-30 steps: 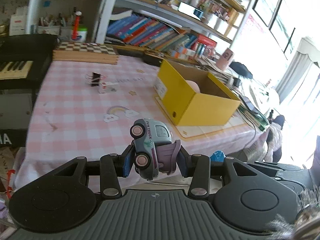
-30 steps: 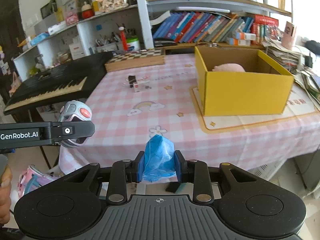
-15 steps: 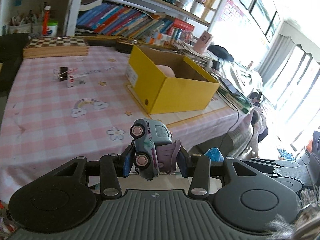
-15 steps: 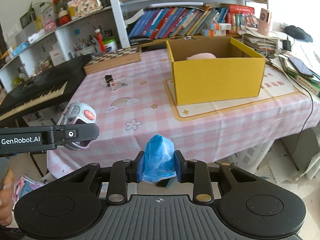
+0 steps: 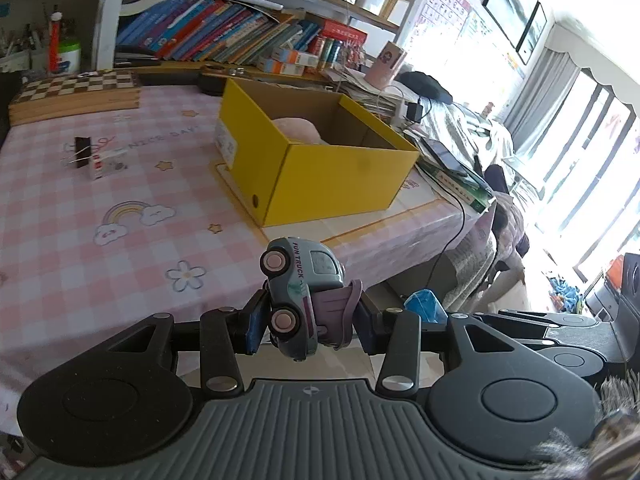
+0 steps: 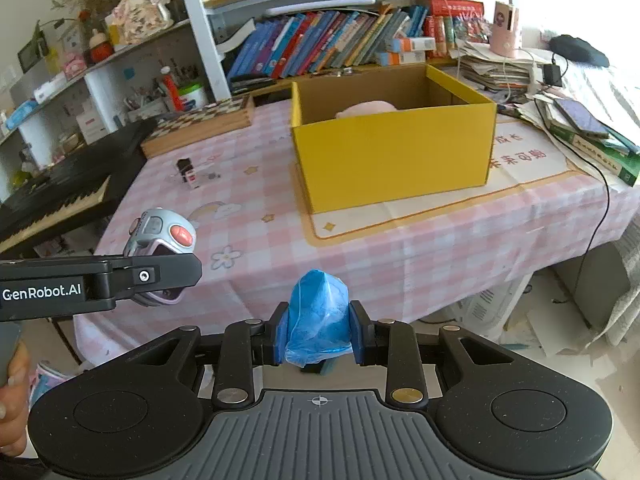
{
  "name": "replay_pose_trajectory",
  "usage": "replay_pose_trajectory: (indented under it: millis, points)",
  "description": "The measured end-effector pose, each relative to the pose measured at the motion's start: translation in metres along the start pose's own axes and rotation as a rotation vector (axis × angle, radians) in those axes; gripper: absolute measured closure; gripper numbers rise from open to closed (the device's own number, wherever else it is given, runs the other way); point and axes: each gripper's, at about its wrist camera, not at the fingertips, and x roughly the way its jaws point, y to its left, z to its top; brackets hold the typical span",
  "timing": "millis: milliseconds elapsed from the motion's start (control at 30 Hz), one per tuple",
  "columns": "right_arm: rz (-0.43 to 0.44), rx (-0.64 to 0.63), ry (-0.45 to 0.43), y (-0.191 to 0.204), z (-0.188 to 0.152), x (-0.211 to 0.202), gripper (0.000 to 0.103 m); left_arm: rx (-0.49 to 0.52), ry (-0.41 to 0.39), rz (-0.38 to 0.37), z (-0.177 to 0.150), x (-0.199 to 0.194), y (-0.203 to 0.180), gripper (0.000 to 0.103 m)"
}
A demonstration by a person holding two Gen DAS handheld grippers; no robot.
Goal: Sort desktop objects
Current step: 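Carry the toy truck with the left gripper while the right carries the blue object to the yellow box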
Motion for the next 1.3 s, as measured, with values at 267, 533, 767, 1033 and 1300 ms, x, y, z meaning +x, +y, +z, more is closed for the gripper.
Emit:
replay_pose_trajectory:
  millis: [267,533,767,1033,1300]
  points:
    - [-0.021,0.029,0.01,-0.028,0.009,0.005,0.074,0.022,0.025,-0.023,0.011,0.026,-0.02,0.062]
    - [-0.034,0.049,0.02,-0.055,0.02,0.014,0.074,0.039,0.045,-0.039,0.024,0.051,-0.037,0.062]
    - [-0.028,0.034,0.02,-0.074,0.037,0.024,0.074,0.034,0.038,-0.034,0.037,0.071,-0.047,0.062]
    - [-0.017,0.019,0.008,-0.098,0.059,0.036,0.074,0.033,0.02,-0.023,0.054,0.093,-0.061,0.062]
    - [0.023,-0.019,-0.005,-0.113,0.081,0.047,0.074,0.03,-0.024,0.015,0.071,0.103,-0.071,0.062]
